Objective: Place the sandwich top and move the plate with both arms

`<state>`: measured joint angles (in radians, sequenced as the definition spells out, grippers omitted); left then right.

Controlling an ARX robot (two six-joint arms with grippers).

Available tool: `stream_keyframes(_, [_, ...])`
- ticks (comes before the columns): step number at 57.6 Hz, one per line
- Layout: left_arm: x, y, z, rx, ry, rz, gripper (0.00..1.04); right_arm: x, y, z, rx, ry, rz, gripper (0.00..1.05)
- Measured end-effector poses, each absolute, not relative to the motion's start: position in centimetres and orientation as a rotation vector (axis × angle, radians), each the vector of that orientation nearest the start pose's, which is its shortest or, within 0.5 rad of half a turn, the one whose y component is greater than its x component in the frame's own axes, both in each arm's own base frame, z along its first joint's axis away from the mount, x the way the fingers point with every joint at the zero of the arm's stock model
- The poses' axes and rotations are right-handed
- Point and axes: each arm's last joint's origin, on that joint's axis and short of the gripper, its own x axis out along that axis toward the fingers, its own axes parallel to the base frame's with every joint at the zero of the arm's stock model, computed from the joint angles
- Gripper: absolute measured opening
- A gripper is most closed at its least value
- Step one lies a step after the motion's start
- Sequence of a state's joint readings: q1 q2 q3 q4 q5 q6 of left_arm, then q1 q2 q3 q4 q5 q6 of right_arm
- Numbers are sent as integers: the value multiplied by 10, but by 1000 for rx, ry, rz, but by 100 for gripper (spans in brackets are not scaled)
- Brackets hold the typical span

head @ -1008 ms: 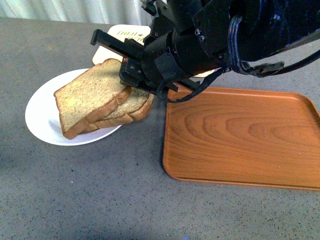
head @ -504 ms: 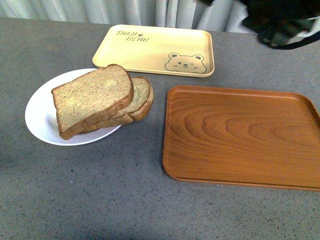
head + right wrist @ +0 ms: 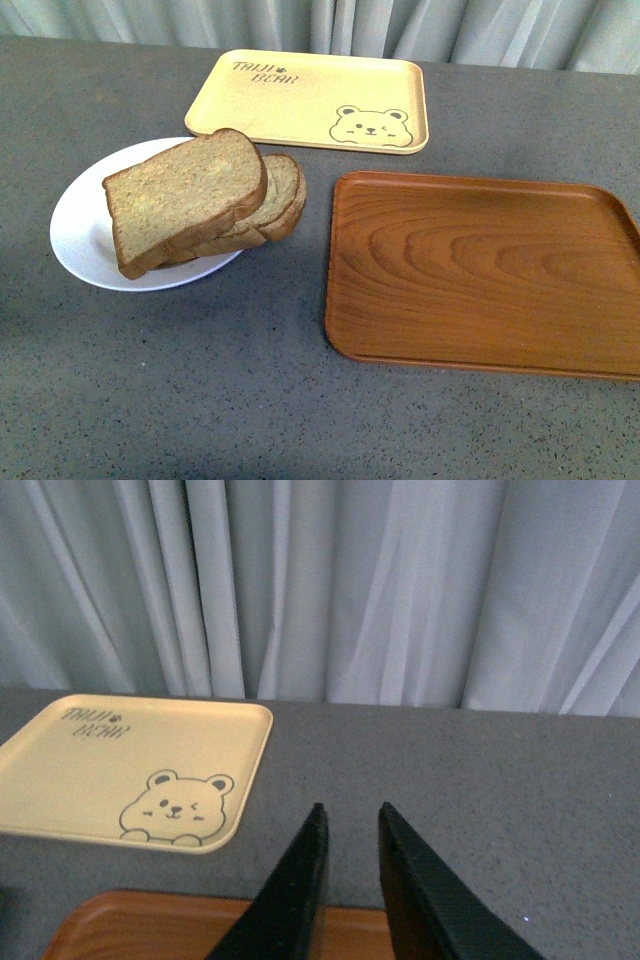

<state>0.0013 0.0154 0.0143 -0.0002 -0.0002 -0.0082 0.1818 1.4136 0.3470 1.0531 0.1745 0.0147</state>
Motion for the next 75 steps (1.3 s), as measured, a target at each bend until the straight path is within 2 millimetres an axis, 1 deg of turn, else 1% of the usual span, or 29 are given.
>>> stream_keyframes(2, [98,0,167,-8,1,2,96,237,37,177,5,12,7,2])
stream_keyframes(12, [98,0,167,-8,1,2,96,211,24,173,5,12,5,2])
stream_keyframes(18, [98,0,167,-8,1,2,96,200,20,167,7,-4,5,2])
stream_keyframes(23, [98,0,167,-8,1,2,96,189,16,160,4,22,4,2])
stream_keyframes(30, [98,0,167,-8,1,2,96,177,12,161,5,18,4,2])
stream_keyframes(33, [98,0,167,-8,1,2,96,172,7,162,5,16,26,2])
stream_keyframes(39, [98,0,167,-8,1,2,96,164,1,162,6,17,-1,2])
stream_keyframes(51, [98,0,167,-8,1,2,96,151,0,162,5,17,1,2])
stream_keyframes(75, [98,0,167,-8,1,2,96,131,0,172,6,-14,2,2])
